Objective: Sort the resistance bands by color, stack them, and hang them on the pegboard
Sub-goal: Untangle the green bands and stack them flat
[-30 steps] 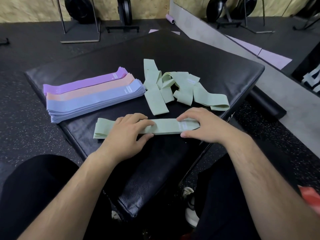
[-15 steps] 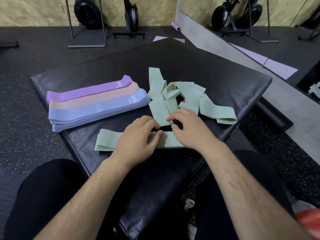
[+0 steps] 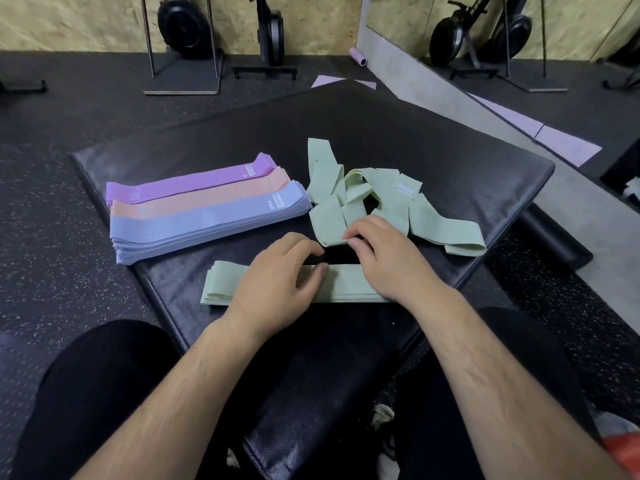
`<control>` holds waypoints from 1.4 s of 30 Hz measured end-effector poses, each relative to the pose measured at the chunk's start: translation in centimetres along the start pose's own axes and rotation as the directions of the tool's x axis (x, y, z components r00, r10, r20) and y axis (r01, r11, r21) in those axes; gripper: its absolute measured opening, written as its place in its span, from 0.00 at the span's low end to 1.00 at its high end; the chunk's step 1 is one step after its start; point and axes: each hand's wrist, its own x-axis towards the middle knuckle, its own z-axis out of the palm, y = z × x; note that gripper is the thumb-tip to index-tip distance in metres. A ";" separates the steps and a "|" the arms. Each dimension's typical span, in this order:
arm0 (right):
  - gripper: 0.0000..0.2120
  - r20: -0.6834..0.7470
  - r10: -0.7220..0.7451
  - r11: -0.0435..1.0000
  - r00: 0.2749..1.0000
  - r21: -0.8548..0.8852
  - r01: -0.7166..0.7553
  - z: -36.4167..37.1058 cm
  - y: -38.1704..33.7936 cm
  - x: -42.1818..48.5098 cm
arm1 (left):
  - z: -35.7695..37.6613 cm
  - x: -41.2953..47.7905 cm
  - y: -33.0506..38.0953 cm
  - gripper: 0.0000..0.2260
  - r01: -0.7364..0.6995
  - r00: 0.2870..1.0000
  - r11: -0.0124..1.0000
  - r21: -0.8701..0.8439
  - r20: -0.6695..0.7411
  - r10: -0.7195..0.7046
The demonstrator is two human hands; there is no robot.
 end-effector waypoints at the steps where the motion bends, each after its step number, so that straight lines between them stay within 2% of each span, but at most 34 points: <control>1: 0.07 -0.007 -0.028 0.999 1.000 0.017 0.028 -0.1 -0.3 -0.2 | -0.1 0.0 0.1 0.11 0.009 1.000 1.000 -0.012 0.001 -0.009; 4: 0.06 -0.013 -0.095 0.995 0.995 0.032 0.095 -0.5 -1.1 -1.3 | -0.5 -0.1 0.7 0.23 0.045 0.999 0.997 -0.065 -0.013 -0.046; 6: 0.06 -0.026 -0.142 0.989 0.990 0.026 0.143 -0.8 -1.8 -2.0 | -0.8 0.0 1.3 0.26 0.044 0.998 0.994 -0.097 -0.037 -0.048; 7: 0.06 -0.034 -0.161 0.987 0.986 0.025 0.162 -0.9 -2.1 -2.2 | -0.8 0.0 1.4 0.24 0.029 0.998 0.994 -0.107 -0.048 -0.035; 9: 0.06 -0.064 -0.194 0.980 0.979 0.026 0.196 -1.2 -2.7 -2.7 | -0.7 0.1 1.5 0.12 -0.016 0.997 0.996 -0.092 -0.074 0.009; 11: 0.06 -0.085 -0.168 0.980 0.982 0.094 0.175 -1.3 -2.9 -3.0 | -0.7 0.2 1.5 0.03 -0.021 0.996 0.998 -0.063 -0.084 0.015; 14: 0.12 -0.032 -0.041 0.968 0.999 0.247 0.047 -1.4 -2.7 -3.0 | -1.0 0.0 2.1 0.03 0.018 0.994 0.989 -0.145 -0.102 -0.033; 17: 0.07 -0.008 -0.031 0.968 0.999 0.249 0.032 -1.0 -2.4 -2.3 | -1.7 -0.3 2.7 0.02 0.039 0.992 0.964 -0.264 -0.102 -0.068; 21: 0.05 -0.006 -0.078 0.977 0.997 0.199 0.077 -0.3 -2.7 -1.5 | -2.3 -0.5 2.9 0.05 0.136 0.982 0.923 -0.359 -0.078 -0.175; 25: 0.04 -0.003 -0.143 0.973 0.990 0.184 0.141 0.2 -3.4 -1.1 | -3.0 -0.3 2.5 0.03 0.166 0.973 0.924 -0.344 -0.093 -0.210; 27: 0.02 -0.006 -0.140 0.976 0.990 0.169 0.140 0.1 -3.4 -0.5 | -3.5 -0.3 2.2 0.04 0.222 0.957 0.882 -0.416 -0.082 -0.279; 31: 0.01 0.016 -0.094 0.991 0.995 0.101 0.092 0.0 -2.6 1.2 | -5.0 -0.2 1.5 0.06 0.297 0.902 0.775 -0.558 -0.103 -0.420; 35: 0.03 0.026 -0.027 0.997 0.999 -0.066 0.029 0.3 -1.8 2.3 | -7.0 -0.2 0.3 0.07 0.296 0.831 0.628 -0.720 -0.129 -0.541; 42: 0.03 -0.080 0.090 0.960 0.993 -0.257 -0.108 0.3 -0.4 2.7 | -9.3 -0.7 -1.7 0.07 0.275 0.770 0.542 -0.794 -0.156 -0.619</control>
